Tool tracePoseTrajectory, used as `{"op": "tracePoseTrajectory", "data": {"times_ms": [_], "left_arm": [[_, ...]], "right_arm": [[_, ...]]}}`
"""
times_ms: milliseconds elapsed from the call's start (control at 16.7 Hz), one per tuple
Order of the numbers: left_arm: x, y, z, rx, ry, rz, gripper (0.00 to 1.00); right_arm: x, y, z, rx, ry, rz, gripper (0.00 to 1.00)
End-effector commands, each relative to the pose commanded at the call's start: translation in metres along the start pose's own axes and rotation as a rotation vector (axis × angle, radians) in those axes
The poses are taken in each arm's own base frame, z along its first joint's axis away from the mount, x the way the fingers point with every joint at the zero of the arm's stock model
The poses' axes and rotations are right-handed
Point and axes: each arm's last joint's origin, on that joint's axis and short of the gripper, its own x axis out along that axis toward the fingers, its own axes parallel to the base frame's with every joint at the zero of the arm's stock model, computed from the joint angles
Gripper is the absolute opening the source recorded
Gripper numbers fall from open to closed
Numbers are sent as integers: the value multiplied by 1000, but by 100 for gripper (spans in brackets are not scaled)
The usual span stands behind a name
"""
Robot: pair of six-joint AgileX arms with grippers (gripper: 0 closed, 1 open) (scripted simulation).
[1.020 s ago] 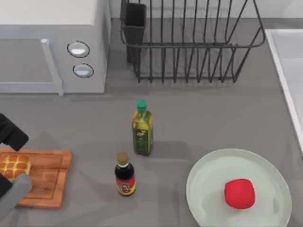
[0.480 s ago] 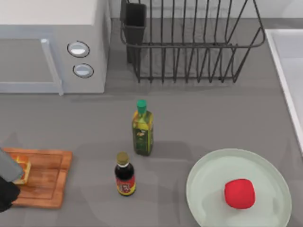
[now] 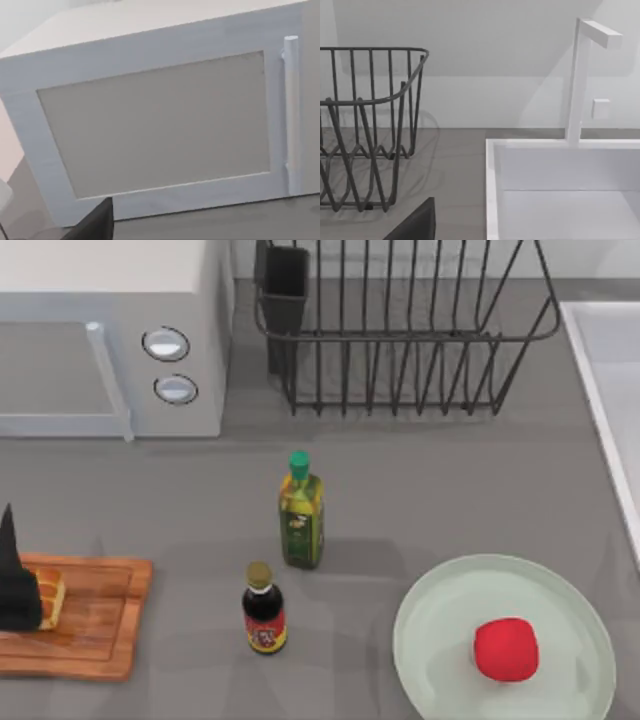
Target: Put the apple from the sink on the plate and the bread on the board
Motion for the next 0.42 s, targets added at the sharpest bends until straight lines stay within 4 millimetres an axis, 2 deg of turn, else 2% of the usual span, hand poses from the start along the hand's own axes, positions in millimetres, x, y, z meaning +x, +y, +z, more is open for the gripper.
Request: {"op": "tracePoseTrajectory", "data": {"times_ms": [180,420], "left_arm": [[-2,1,-1,-143,-51,-2,100],[-2,1,-2,-187,-68,-4,100]], "right_arm": [[0,0,0,0,0,0,100],[0,0,0,0,0,0,100]]}}
